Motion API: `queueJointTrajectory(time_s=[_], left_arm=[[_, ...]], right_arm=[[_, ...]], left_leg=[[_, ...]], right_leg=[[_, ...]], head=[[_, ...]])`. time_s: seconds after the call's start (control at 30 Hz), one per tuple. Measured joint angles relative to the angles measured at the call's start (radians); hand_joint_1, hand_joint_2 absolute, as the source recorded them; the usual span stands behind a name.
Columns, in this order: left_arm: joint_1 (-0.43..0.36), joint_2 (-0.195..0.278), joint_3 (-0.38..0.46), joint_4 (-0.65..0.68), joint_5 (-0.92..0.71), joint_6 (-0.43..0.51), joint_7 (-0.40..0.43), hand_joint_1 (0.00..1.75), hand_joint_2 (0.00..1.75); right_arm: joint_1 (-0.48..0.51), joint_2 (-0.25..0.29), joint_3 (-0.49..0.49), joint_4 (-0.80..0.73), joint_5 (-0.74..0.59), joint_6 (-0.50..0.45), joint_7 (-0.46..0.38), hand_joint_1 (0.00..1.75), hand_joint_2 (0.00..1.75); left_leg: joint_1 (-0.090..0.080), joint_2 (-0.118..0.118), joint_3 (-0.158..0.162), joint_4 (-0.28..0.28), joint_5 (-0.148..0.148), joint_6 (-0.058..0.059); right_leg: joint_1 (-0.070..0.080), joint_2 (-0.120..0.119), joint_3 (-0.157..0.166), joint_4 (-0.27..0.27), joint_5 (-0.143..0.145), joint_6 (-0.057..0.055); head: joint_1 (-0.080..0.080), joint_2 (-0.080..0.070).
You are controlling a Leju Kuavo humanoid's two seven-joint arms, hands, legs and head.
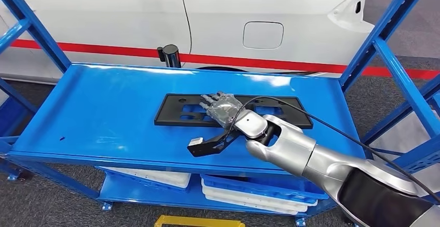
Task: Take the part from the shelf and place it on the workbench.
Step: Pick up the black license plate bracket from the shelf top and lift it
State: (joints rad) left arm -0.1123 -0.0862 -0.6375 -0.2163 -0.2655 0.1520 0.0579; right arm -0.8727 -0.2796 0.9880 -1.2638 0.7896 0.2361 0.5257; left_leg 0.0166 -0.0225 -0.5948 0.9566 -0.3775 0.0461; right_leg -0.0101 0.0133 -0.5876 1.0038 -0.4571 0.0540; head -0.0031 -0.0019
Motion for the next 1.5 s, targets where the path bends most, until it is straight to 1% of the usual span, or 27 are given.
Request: queueJointTrajectory(time_s=[0.07,0.13,0.17,0.2,0.23,0.3,0.33,0.47,0.53,0.6,0.63,0.67,0.7,0.77,0.83,0.97,1.03,1.1,1.13,1.17,1.2,1.23,1.3,1.33,1.4,1.47,1.5], left_arm=[[0.000,0.000,-0.002,0.000,0.001,0.000,0.000,0.00,0.00],[0.001,0.000,-0.003,0.000,0.003,0.000,0.000,0.00,0.00],[0.001,0.000,-0.004,0.000,0.004,0.000,0.000,0.00,0.00],[0.001,-0.001,-0.005,0.000,0.004,0.000,0.000,0.00,0.00],[0.001,-0.001,-0.005,0.000,0.004,0.000,0.000,0.00,0.00],[0.001,-0.001,-0.007,0.000,0.005,0.000,0.000,0.00,0.00],[0.000,-0.002,-0.008,0.000,0.006,0.000,0.000,0.00,0.00],[0.000,-0.002,-0.011,0.000,0.009,-0.001,-0.001,0.00,0.00],[-0.002,-0.001,-0.012,0.000,0.012,0.000,-0.001,0.00,0.00],[-0.005,-0.001,-0.013,0.000,0.014,0.001,-0.003,0.00,0.00],[-0.007,0.000,-0.013,0.000,0.014,0.001,-0.003,0.00,0.00],[-0.008,0.000,-0.013,0.000,0.014,0.001,-0.004,0.00,0.00],[-0.008,0.000,-0.014,0.000,0.014,0.001,-0.004,0.00,0.00],[-0.006,0.000,-0.015,0.000,0.014,0.001,-0.004,0.00,0.00],[-0.002,0.000,-0.016,0.000,0.014,0.001,-0.004,0.00,0.00],[-0.001,0.000,-0.018,0.000,0.017,0.001,-0.004,0.00,0.00],[-0.001,0.000,-0.020,0.000,0.020,0.001,-0.004,0.00,0.00],[0.000,0.000,-0.022,0.000,0.023,0.002,-0.005,0.00,0.00],[0.000,0.000,-0.023,0.000,0.025,0.003,-0.006,0.00,0.00],[0.001,0.000,-0.024,0.000,0.027,0.003,-0.007,0.00,0.00],[0.001,0.000,-0.025,0.000,0.029,0.004,-0.008,0.00,0.00],[0.001,0.000,-0.025,0.000,0.032,0.005,-0.008,0.00,0.00],[0.002,0.000,-0.027,0.000,0.038,0.009,-0.009,0.00,0.00],[0.003,0.000,-0.028,0.000,0.040,0.013,-0.009,0.00,0.00],[0.005,0.000,-0.030,0.000,0.047,0.024,-0.010,0.00,0.87],[0.007,0.000,-0.031,0.000,0.054,0.037,-0.012,0.00,1.75],[0.007,0.000,-0.032,0.000,0.057,0.043,-0.013,0.00,1.75]], right_arm=[[-0.002,0.000,0.003,0.013,-0.023,0.016,0.019,0.00,1.75],[-0.004,0.000,0.004,0.026,-0.038,0.027,0.031,0.82,1.75],[-0.006,0.000,0.005,0.031,-0.042,0.030,0.034,1.26,1.75],[-0.008,0.000,0.006,0.036,-0.045,0.031,0.036,1.69,1.75],[-0.011,0.000,0.007,0.040,-0.048,0.032,0.037,1.75,1.75],[-0.016,0.000,0.008,0.045,-0.051,0.032,0.040,1.75,1.75],[-0.018,0.000,0.008,0.047,-0.052,0.031,0.042,1.75,1.75],[-0.027,0.003,0.009,0.049,-0.065,0.003,0.035,1.75,1.75],[-0.027,0.006,0.008,0.049,-0.090,-0.024,0.017,1.75,1.75],[-0.024,0.009,0.007,0.048,-0.110,-0.041,0.004,1.75,1.75],[-0.022,0.010,0.007,0.048,-0.115,-0.045,0.001,1.75,1.75],[-0.020,0.011,0.007,0.048,-0.118,-0.047,-0.001,1.75,1.75],[-0.019,0.012,0.007,0.048,-0.119,-0.048,-0.002,1.75,1.75],[-0.019,0.013,0.006,0.048,-0.121,-0.050,-0.002,1.75,1.75],[-0.019,0.014,0.004,0.048,-0.125,-0.055,-0.005,1.75,1.75],[-0.019,0.016,0.003,0.043,-0.158,-0.103,-0.028,1.75,1.75],[-0.017,0.017,0.002,0.033,-0.191,-0.154,-0.052,1.75,1.75],[-0.008,0.018,-0.003,0.016,-0.258,-0.227,-0.096,1.75,1.75],[0.000,0.019,-0.009,0.003,-0.306,-0.267,-0.126,1.75,1.75],[0.006,0.020,-0.017,-0.010,-0.361,-0.305,-0.162,1.75,1.75],[0.009,0.020,-0.027,-0.027,-0.418,-0.338,-0.197,1.75,1.75],[0.010,0.019,-0.040,-0.050,-0.480,-0.368,-0.233,1.75,1.75],[0.005,0.018,-0.072,-0.116,-0.604,-0.418,-0.302,1.75,1.75],[0.004,0.017,-0.089,-0.157,-0.665,-0.440,-0.335,1.75,1.75],[0.007,0.018,-0.119,-0.243,-0.774,-0.472,-0.389,1.75,1.75],[0.018,0.018,-0.141,-0.326,-0.858,-0.486,-0.424,1.75,1.75],[0.022,0.018,-0.151,-0.367,-0.895,-0.489,-0.440,1.75,1.75]], left_leg=[[0.000,0.001,0.001,-0.001,0.000,0.008],[-0.001,0.001,0.002,-0.001,-0.001,0.010],[-0.001,0.000,0.003,0.000,-0.002,0.010],[-0.002,0.000,0.005,0.000,-0.002,0.010],[-0.002,-0.001,0.007,0.000,-0.003,0.010],[-0.005,-0.003,0.009,0.001,-0.005,0.004],[-0.007,-0.003,0.008,0.001,-0.006,-0.001],[-0.005,-0.003,0.001,0.012,-0.016,-0.026],[-0.001,-0.001,-0.036,0.093,-0.063,-0.037],[0.002,0.000,-0.105,0.238,-0.128,-0.047],[0.003,0.001,-0.132,0.292,-0.144,-0.050],[0.004,0.001,-0.140,0.311,-0.143,-0.052],[0.005,0.001,-0.128,0.286,-0.122,-0.053],[0.006,0.002,-0.059,0.146,-0.056,-0.051],[0.004,0.002,-0.003,0.031,-0.016,-0.041],[-0.002,0.001,0.009,0.003,-0.010,-0.011],[0.000,0.001,0.010,-0.001,-0.006,0.002],[0.000,0.002,0.010,0.000,-0.007,0.009],[0.000,0.002,0.010,0.000,-0.008,0.010],[0.000,0.002,0.010,0.000,-0.008,0.011],[0.000,0.001,0.012,0.000,-0.009,0.010],[0.000,0.001,0.015,0.000,-0.010,0.009],[-0.001,0.001,0.022,0.002,-0.016,0.001],[-0.003,0.001,0.025,0.003,-0.020,-0.005],[-0.005,0.001,0.028,0.004,-0.025,-0.018],[-0.002,0.001,0.026,0.008,-0.030,-0.029],[0.000,0.002,0.017,0.026,-0.042,-0.034]], right_leg=[[-0.001,-0.002,-0.065,0.136,-0.066,0.004],[-0.001,-0.002,-0.128,0.257,-0.104,0.006],[-0.001,-0.002,-0.135,0.265,-0.095,0.005],[-0.001,-0.002,-0.120,0.230,-0.068,0.004],[-0.001,-0.002,-0.086,0.158,-0.032,0.001],[0.002,-0.002,-0.014,0.009,0.024,-0.007],[0.004,-0.001,0.005,-0.033,0.037,-0.011],[0.004,-0.002,0.012,-0.052,0.046,-0.030],[-0.001,-0.005,0.015,-0.055,0.050,-0.039],[-0.002,-0.006,0.014,-0.055,0.050,-0.042],[-0.002,-0.006,0.014,-0.055,0.050,-0.042],[-0.002,-0.006,0.015,-0.055,0.050,-0.042],[-0.002,-0.005,0.016,-0.054,0.049,-0.041],[-0.003,-0.002,0.020,-0.054,0.047,-0.036],[0.001,0.001,0.020,-0.052,0.043,-0.026],[0.001,0.002,0.016,-0.045,0.033,-0.004],[-0.002,0.000,-0.016,0.026,-0.011,0.002],[-0.002,-0.001,-0.083,0.169,-0.079,0.004],[-0.002,-0.001,-0.115,0.232,-0.101,0.005],[-0.002,-0.001,-0.133,0.265,-0.104,0.005],[-0.002,-0.001,-0.131,0.257,-0.088,0.005],[-0.003,-0.002,-0.109,0.208,-0.056,0.004],[-0.001,-0.001,-0.036,0.057,0.011,-0.001],[0.001,-0.001,-0.007,0.000,0.030,-0.004],[0.005,0.001,0.014,-0.043,0.038,-0.013],[0.005,-0.001,0.014,-0.044,0.041,-0.025],[0.003,-0.002,0.014,-0.046,0.043,-0.031]], head=[[0.000,0.000],[0.000,0.000],[0.000,0.000],[0.000,0.000],[0.000,0.000],[0.000,0.000],[0.000,0.000],[-0.001,0.000],[-0.002,0.000],[-0.002,0.000],[-0.002,0.000],[-0.002,0.000],[-0.002,0.000],[-0.002,0.000],[-0.001,0.000],[0.001,0.000],[0.001,0.000],[0.001,0.000],[0.001,0.000],[0.001,0.000],[0.001,0.000],[0.001,0.000],[0.001,0.000],[0.001,0.000],[-0.001,0.000],[-0.001,0.000],[-0.001,0.000]])
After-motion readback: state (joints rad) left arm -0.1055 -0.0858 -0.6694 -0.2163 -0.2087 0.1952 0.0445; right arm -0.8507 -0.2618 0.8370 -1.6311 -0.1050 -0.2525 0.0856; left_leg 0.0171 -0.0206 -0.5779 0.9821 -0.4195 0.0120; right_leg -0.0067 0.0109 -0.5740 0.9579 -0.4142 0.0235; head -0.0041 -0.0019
